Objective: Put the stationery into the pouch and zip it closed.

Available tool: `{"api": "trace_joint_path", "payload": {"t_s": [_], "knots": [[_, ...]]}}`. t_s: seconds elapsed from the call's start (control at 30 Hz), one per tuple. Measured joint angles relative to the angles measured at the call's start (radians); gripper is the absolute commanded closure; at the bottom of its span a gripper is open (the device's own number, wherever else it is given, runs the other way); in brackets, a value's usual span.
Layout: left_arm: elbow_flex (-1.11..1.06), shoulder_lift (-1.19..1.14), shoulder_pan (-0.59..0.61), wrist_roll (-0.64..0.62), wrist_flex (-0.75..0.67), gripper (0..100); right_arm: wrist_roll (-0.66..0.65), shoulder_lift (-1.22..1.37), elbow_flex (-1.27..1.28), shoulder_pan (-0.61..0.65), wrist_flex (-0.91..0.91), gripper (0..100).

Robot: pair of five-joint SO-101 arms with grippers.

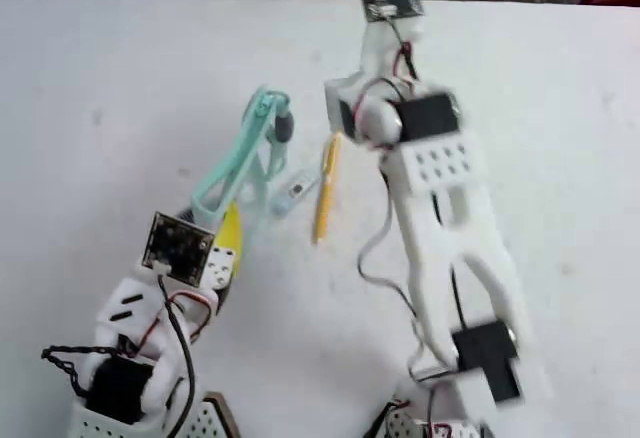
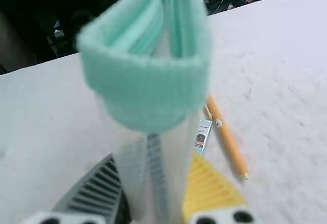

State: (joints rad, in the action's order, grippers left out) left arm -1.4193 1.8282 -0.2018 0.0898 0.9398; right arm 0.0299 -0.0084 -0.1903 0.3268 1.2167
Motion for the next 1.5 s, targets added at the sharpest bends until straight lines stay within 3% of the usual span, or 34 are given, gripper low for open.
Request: {"api": "trace_joint_path", "payload": {"t_s": [0.27,0.57,0.83,1.2,1.37,1.5], "knots": [[0.000,-0.011,0.071,-0.003,-0.017,97,0.087,0.394,-0.167,-0.015,0.000,83.6],[-0.002,-0.012,0.157,-0.104,-0.029,97,0.112,0.706,-0.348,-0.034,-0.002,83.6],[-0.002,-0.012,0.083,-0.101,-0.031,97,0.121,0.755,-0.407,0.011,0.029,83.6],[-0.002,-0.012,0.072,-0.101,-0.038,97,0.121,0.844,-0.417,0.040,0.000,83.9],[-0.002,-0.012,0.072,-0.104,-0.038,95,0.121,0.858,-0.431,0.031,-0.002,98.8],[-0.002,-0.012,0.072,-0.104,-0.038,86,0.123,0.864,-0.431,0.018,-0.002,98.4]]}}
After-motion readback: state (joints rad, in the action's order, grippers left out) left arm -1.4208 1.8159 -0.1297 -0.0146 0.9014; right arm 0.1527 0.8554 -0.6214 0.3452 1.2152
